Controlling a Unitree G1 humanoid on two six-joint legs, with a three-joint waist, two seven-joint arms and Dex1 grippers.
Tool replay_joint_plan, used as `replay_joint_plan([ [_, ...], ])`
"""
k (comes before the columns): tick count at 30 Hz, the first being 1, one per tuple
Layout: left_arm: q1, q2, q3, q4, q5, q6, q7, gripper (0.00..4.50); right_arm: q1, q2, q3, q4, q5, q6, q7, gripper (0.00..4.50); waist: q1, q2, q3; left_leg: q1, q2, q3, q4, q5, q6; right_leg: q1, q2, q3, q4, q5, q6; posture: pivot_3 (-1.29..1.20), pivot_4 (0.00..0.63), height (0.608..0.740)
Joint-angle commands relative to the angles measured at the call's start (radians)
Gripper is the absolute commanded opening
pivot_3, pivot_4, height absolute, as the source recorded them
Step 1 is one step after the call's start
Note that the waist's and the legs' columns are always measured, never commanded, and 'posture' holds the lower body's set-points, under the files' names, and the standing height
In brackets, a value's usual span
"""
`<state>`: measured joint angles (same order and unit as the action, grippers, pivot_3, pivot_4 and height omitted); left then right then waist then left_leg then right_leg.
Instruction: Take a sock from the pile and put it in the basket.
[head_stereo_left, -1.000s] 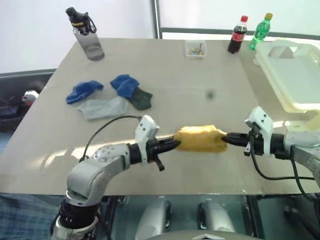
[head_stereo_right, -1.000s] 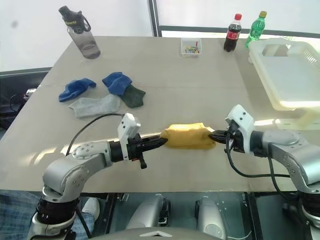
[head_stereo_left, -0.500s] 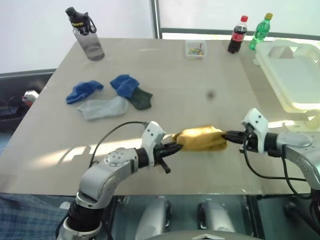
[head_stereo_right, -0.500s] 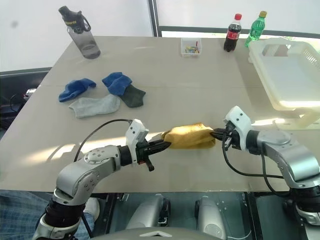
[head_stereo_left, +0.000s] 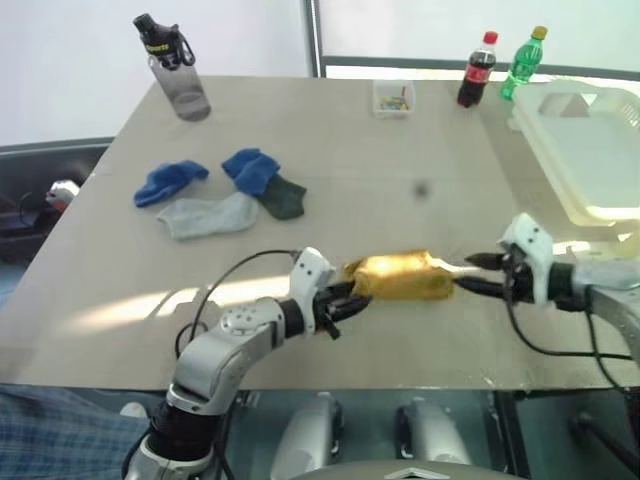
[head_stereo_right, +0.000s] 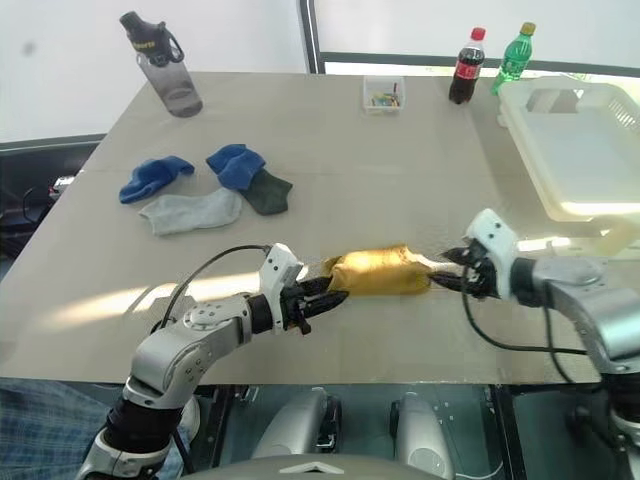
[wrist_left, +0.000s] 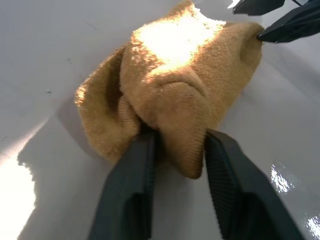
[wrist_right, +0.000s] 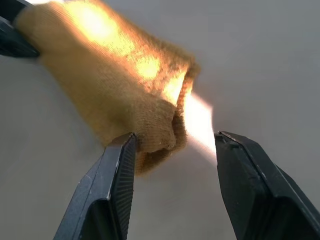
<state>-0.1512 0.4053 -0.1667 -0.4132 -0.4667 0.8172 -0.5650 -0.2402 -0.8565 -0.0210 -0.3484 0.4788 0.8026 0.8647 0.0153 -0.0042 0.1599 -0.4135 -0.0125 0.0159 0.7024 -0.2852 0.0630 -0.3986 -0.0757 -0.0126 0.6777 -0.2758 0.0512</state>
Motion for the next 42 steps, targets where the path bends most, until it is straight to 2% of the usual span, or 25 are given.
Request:
replay_joint_plan([
  [1, 0.000, 0.003, -0.008, 0.037, 0.029, -0.024, 0.008, 3.18, -0.044, 0.026, -0.121, -0.124, 0.120, -0.073, 0.059, 2.52, -0.004, 0.000, -0.001, 0.001, 0.000, 0.000, 0.000, 0.000, 0.000, 0.001, 0.000, 0.000, 0.000, 0.000, 0.000, 0.00, 0.150, 0.740],
  [3, -0.004, 0.000, -0.014, 0.044, 0.028, -0.029, 0.007, 4.02, -0.047, 0.089, -0.068, -0.148, 0.092, -0.126, 0.025, 2.52, -0.006, 0.000, -0.001, 0.003, 0.003, 0.000, 0.000, -0.002, 0.004, 0.002, 0.002, 0.000, 0.000, 0.000, 0.000, 0.00, 0.150, 0.740],
  [4, -0.007, -0.001, -0.016, 0.048, 0.028, -0.030, 0.006, 4.12, -0.036, 0.105, -0.009, -0.144, 0.028, -0.175, 0.010, 2.52, -0.005, 0.001, -0.002, 0.003, 0.003, 0.000, 0.000, -0.002, 0.004, 0.002, 0.002, 0.000, 0.000, 0.000, 0.000, 0.00, 0.150, 0.740],
  [5, -0.010, 0.001, -0.019, 0.051, 0.029, -0.029, 0.006, 4.42, -0.025, 0.113, 0.055, -0.123, -0.051, -0.207, -0.017, 2.52, -0.004, 0.001, -0.002, 0.004, 0.003, 0.000, -0.001, -0.002, 0.004, 0.003, 0.002, 0.000, 0.001, 0.000, 0.000, 0.00, 0.150, 0.740],
  [8, -0.012, 0.006, -0.005, 0.038, -0.032, 0.038, -0.011, 4.42, 0.018, 0.146, 0.150, -0.030, -0.175, -0.259, -0.087, 2.52, -0.001, 0.000, -0.002, 0.005, 0.001, 0.000, 0.000, 0.000, 0.000, 0.004, 0.000, 0.000, 0.000, 0.000, 0.000, 0.00, 0.150, 0.740],
  [13, 0.007, 0.011, 0.030, 0.005, -0.090, 0.043, -0.041, 4.42, 0.059, 0.131, 0.188, 0.025, -0.232, -0.258, -0.078, 2.52, -0.004, 0.000, -0.004, 0.004, 0.000, 0.000, -0.001, 0.000, 0.000, 0.004, 0.000, 0.000, 0.000, 0.000, 0.000, 0.00, 0.150, 0.740],
  [18, 0.004, -0.038, 0.216, 0.014, -0.308, 0.127, -0.042, 4.42, 0.064, 0.122, 0.216, 0.046, -0.272, -0.227, -0.087, 2.52, -0.001, 0.000, -0.004, 0.006, 0.001, 0.000, -0.001, 0.000, 0.000, 0.005, 0.000, 0.000, 0.000, 0.000, 0.000, 0.00, 0.150, 0.740],
  [25, -0.055, -0.054, 0.337, 0.122, -0.408, 0.224, 0.040, 4.42, 0.052, 0.139, 0.230, 0.047, -0.287, -0.216, -0.100, 2.52, -0.001, -0.001, -0.004, 0.015, 0.001, -0.001, -0.002, -0.003, 0.004, 0.014, 0.000, -0.001, -0.002, 0.000, 0.000, 0.00, 0.150, 0.740],
  [33, -0.201, -0.126, 0.354, 0.315, -0.444, 0.420, 0.183, 4.42, 0.049, 0.166, 0.241, 0.041, -0.312, -0.214, -0.116, 2.52, -0.003, -0.003, -0.006, 0.017, 0.000, -0.001, -0.002, -0.003, 0.004, 0.015, 0.000, -0.001, -0.001, 0.000, 0.000, 0.00, 0.150, 0.740],
  [42, -0.309, -0.143, 0.345, 0.417, -0.493, 0.547, 0.121, 4.42, 0.066, 0.181, 0.230, 0.012, -0.320, -0.198, -0.134, 2.52, -0.004, -0.005, -0.007, 0.018, 0.000, -0.002, -0.003, -0.001, 0.000, 0.017, 0.000, -0.001, -0.002, 0.000, 0.000, 0.00, 0.150, 0.740],
])
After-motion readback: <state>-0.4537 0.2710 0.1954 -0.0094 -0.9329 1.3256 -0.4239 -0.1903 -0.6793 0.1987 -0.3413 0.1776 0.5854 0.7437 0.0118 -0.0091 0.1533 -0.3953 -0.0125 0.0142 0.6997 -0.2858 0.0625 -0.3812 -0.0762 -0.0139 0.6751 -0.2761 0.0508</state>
